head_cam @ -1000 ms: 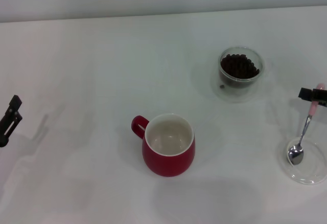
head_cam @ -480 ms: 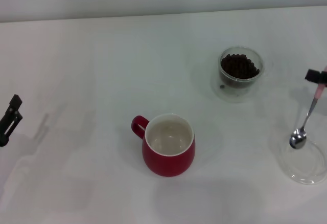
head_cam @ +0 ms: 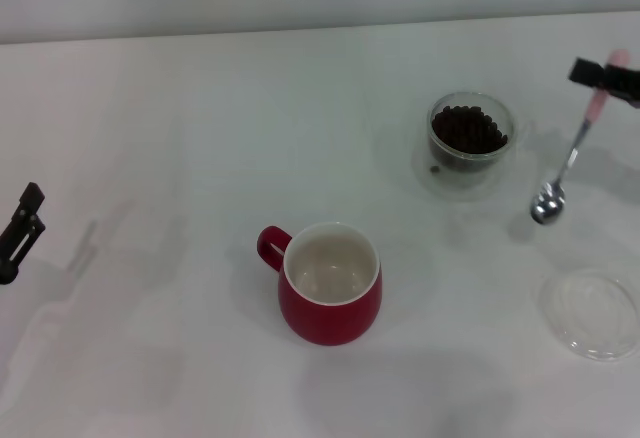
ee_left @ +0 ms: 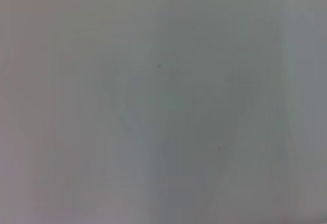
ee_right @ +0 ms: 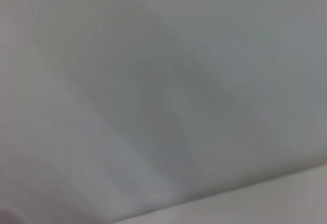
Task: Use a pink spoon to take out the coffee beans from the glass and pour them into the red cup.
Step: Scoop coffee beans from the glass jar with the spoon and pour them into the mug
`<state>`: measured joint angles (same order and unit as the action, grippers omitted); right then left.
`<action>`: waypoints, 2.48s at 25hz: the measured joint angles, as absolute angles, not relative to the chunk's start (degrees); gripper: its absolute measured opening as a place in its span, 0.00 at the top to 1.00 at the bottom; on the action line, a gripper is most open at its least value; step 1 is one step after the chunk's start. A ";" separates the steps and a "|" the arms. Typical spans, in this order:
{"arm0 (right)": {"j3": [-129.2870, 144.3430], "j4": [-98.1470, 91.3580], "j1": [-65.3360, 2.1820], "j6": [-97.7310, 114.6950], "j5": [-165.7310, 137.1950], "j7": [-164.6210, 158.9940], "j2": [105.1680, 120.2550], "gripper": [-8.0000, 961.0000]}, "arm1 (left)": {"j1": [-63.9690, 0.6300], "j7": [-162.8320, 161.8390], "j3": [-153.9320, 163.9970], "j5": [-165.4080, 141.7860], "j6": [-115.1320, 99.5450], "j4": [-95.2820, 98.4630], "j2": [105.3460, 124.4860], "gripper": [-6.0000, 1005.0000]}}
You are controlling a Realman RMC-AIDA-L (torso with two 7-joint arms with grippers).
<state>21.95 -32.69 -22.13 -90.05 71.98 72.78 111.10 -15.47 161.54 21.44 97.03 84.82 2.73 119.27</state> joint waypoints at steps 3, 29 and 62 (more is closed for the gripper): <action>21.88 -32.70 -24.09 -90.06 72.00 73.83 111.62 0.84 | -15.42 161.55 21.45 97.03 85.05 2.73 119.30 0.24; 22.11 -30.33 -31.03 -74.56 77.25 89.91 114.99 0.84 | -16.20 161.72 21.44 97.74 85.38 1.93 119.28 0.25; 22.36 -21.25 -33.35 -64.63 79.02 104.61 115.33 0.84 | -17.15 161.61 21.44 99.22 82.95 2.03 119.26 0.24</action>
<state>22.37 -21.25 -33.35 -64.63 79.02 104.61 115.33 -17.15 161.62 21.44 99.22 82.95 2.03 119.26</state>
